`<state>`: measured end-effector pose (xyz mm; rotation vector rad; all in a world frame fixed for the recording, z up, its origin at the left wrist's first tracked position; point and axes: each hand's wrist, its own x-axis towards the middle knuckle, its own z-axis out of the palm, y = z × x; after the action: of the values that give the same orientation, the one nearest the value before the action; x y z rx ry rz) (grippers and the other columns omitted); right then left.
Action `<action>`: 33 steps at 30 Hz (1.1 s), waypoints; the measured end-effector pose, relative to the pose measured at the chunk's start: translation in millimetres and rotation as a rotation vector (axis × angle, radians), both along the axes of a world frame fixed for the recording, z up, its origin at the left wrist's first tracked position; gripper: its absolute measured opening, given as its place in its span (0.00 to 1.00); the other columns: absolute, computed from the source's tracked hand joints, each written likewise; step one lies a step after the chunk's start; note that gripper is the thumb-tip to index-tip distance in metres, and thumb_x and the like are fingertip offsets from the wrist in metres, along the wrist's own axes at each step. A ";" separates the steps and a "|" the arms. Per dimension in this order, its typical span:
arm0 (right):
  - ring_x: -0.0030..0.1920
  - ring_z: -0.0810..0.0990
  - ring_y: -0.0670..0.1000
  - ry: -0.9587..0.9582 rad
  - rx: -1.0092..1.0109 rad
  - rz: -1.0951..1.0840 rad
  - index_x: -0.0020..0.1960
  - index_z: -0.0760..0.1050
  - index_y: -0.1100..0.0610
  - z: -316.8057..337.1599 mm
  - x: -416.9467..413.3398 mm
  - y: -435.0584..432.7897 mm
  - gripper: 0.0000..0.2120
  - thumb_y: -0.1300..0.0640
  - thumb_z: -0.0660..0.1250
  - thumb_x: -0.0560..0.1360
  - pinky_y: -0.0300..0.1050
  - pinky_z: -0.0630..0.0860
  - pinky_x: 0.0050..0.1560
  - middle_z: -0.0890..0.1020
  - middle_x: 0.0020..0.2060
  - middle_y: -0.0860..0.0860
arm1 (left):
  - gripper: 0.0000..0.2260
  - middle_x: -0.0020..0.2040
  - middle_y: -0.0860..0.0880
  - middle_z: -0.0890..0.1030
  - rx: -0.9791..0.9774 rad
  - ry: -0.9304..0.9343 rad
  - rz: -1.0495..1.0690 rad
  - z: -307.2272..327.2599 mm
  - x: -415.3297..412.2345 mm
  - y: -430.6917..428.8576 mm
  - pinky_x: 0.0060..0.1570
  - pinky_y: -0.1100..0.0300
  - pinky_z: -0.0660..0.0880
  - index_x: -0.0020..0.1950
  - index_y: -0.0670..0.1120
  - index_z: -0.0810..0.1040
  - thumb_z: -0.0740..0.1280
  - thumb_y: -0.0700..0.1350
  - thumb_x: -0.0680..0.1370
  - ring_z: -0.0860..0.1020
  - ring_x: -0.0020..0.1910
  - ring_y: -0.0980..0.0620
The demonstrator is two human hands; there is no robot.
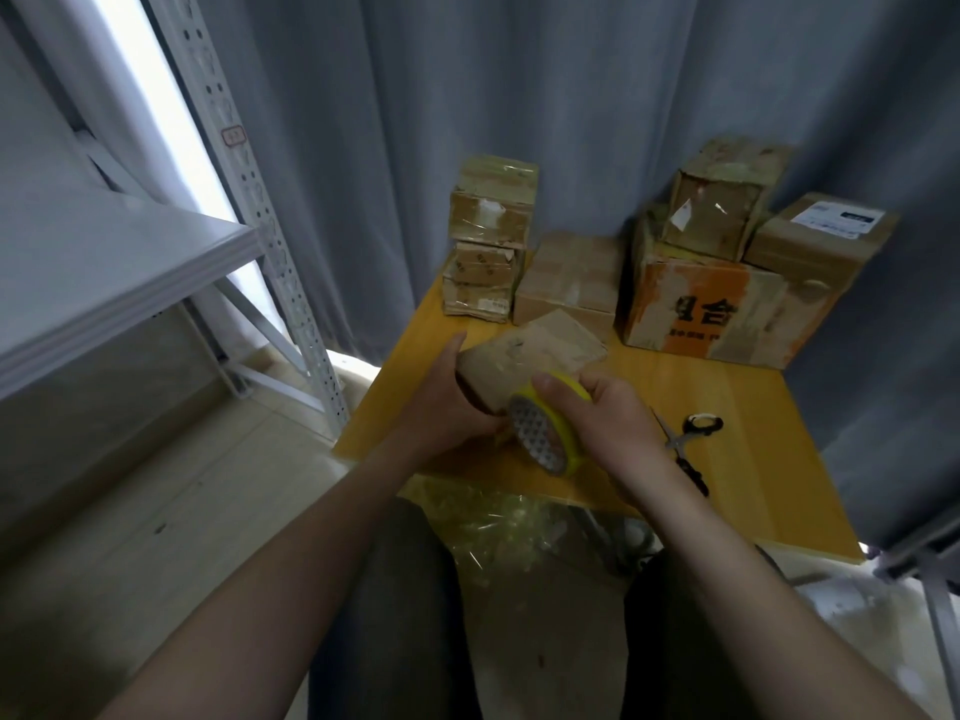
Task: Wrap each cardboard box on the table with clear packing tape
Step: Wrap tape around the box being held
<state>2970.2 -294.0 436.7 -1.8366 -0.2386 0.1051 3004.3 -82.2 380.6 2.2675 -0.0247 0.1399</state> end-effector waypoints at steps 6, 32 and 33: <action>0.38 0.83 0.56 0.023 -0.097 -0.065 0.43 0.82 0.54 -35.3 -14.7 -2.4 0.16 0.42 0.71 0.79 0.57 0.78 0.38 0.85 0.36 0.55 | 0.56 0.76 0.51 0.66 0.140 -0.039 -0.071 -8.2 9.2 12.7 0.69 0.48 0.71 0.81 0.58 0.55 0.76 0.71 0.59 0.68 0.72 0.50; 0.34 0.82 0.49 0.053 0.163 0.107 0.39 0.83 0.53 -12.7 2.2 -7.5 0.14 0.45 0.70 0.77 0.43 0.74 0.39 0.84 0.33 0.51 | 0.15 0.64 0.61 0.81 -0.112 -0.270 -0.297 13.8 -4.1 26.0 0.63 0.65 0.74 0.67 0.57 0.80 0.69 0.53 0.79 0.77 0.66 0.61; 0.37 0.84 0.48 0.010 0.206 0.147 0.44 0.83 0.52 -6.5 4.2 -6.3 0.09 0.49 0.70 0.78 0.41 0.76 0.41 0.86 0.36 0.49 | 0.12 0.59 0.65 0.82 -0.226 -0.179 -0.242 16.6 -4.8 25.6 0.56 0.64 0.78 0.64 0.60 0.80 0.68 0.51 0.80 0.79 0.62 0.60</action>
<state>2974.4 -300.3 430.2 -1.6128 -0.3641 0.1850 2999.5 -56.6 397.2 2.0028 -0.3587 0.2053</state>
